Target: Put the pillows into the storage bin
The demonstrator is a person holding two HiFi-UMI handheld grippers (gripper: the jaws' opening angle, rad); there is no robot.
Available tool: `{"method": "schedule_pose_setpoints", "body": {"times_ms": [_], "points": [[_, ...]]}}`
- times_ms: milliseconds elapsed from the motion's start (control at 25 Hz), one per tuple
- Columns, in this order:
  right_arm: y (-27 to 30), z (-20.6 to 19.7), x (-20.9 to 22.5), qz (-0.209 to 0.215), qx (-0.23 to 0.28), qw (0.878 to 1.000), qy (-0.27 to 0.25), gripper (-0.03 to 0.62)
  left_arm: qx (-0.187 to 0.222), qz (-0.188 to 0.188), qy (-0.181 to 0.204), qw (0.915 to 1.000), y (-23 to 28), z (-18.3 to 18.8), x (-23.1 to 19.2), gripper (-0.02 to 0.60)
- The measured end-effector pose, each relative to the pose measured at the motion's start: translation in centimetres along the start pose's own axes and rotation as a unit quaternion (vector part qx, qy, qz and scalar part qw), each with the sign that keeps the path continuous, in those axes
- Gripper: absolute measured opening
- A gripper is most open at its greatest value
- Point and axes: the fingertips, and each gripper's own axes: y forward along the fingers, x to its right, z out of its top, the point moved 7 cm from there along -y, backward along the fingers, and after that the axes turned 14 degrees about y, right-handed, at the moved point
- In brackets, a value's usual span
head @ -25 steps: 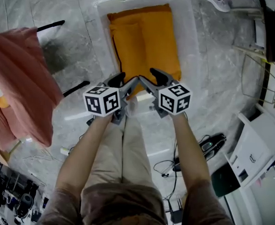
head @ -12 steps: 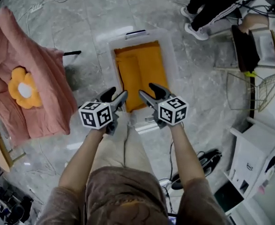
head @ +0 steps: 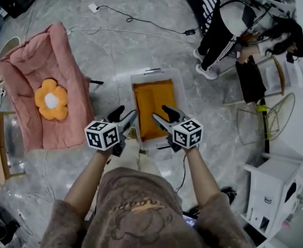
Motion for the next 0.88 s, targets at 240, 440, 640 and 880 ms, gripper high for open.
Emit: {"method": "schedule_pose_setpoints", "body": {"times_ms": [240, 440, 640, 880], "points": [[-1.0, 0.6, -6.9, 0.038, 0.006, 0.999, -0.030, 0.234, 0.043, 0.033, 0.012, 0.9985, -8.5, 1.7, 2.3, 0.245], [1.7, -0.1, -12.6, 0.087, -0.016, 0.995, -0.050, 0.233, 0.080, 0.081, -0.008, 0.9934, -15.4, 1.2, 1.5, 0.245], [6.8, -1.1, -18.5, 0.131, -0.055, 0.987, -0.078, 0.233, 0.109, 0.130, -0.032, 0.9849, -21.5, 0.1, -1.7, 0.245], [14.1, -2.1, -26.0, 0.172, -0.090, 0.975, -0.110, 0.233, 0.135, 0.184, -0.056, 0.9719, -29.4, -1.1, -7.5, 0.245]]}}
